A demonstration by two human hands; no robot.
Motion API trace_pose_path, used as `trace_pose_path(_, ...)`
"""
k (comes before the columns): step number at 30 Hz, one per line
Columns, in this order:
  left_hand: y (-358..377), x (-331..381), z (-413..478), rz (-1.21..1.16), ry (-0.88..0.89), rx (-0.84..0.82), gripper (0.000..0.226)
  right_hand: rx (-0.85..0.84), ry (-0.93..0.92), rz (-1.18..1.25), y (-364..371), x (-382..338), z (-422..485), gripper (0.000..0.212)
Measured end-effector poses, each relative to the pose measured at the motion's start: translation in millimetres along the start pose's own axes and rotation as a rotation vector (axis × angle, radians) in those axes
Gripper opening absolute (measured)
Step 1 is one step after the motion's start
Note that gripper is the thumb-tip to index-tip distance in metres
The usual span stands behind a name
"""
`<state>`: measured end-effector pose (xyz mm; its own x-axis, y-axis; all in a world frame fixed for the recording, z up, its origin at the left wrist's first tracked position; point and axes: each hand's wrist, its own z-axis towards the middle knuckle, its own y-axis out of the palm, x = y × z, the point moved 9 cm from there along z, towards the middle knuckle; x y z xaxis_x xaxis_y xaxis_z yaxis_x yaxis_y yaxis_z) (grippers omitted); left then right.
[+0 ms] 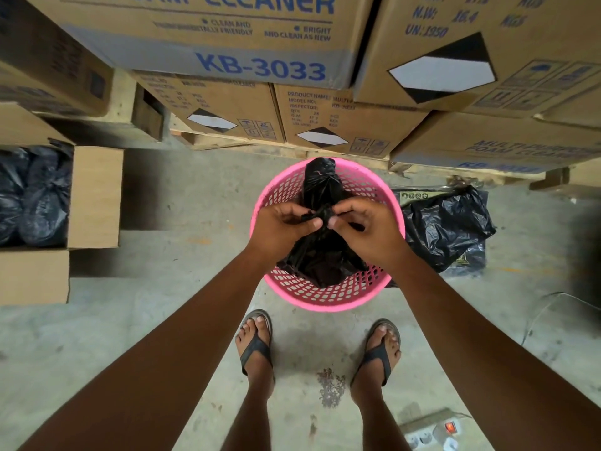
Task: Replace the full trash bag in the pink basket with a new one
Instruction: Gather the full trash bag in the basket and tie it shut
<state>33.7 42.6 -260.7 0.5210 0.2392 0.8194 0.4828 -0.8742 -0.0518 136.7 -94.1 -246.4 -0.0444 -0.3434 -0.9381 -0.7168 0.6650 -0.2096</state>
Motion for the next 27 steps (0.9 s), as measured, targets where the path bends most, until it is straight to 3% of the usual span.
trace_pose_path(3, 6, -2, -3, -0.130, 0.007, -0.030, 0.020, 0.069, 0.007, -0.020, -5, 3, 4, 0.038)
trace_pose_path(6, 14, -8, -7, -0.281, -0.054, -0.096, 0.006, 0.108, -0.027, -0.028, -6, 4, 7, 0.035)
trace_pose_path(9, 18, -13, -9, -0.444, -0.156, -0.119, 0.013, 0.118, -0.046, -0.036, -6, 6, 9, 0.027)
trace_pose_path(13, 15, -17, -13, -0.491, -0.168, -0.080, 0.032, 0.115, -0.054, -0.069, -3, 13, 11, 0.008)
trace_pose_path(17, 7, -18, -15, -0.359, -0.101, -0.052, 0.015, 0.108, -0.078, -0.110, 4, 10, 12, 0.005)
trace_pose_path(22, -3, -5, -9, 0.022, 0.080, 0.036, 0.016, 0.079, -0.030, -0.098, 6, 14, 6, 0.009)
trace_pose_path(27, 12, 4, -2, 0.000, 0.118, 0.000, 0.024, 0.237, 0.076, -0.110, -12, 28, 5, 0.006)
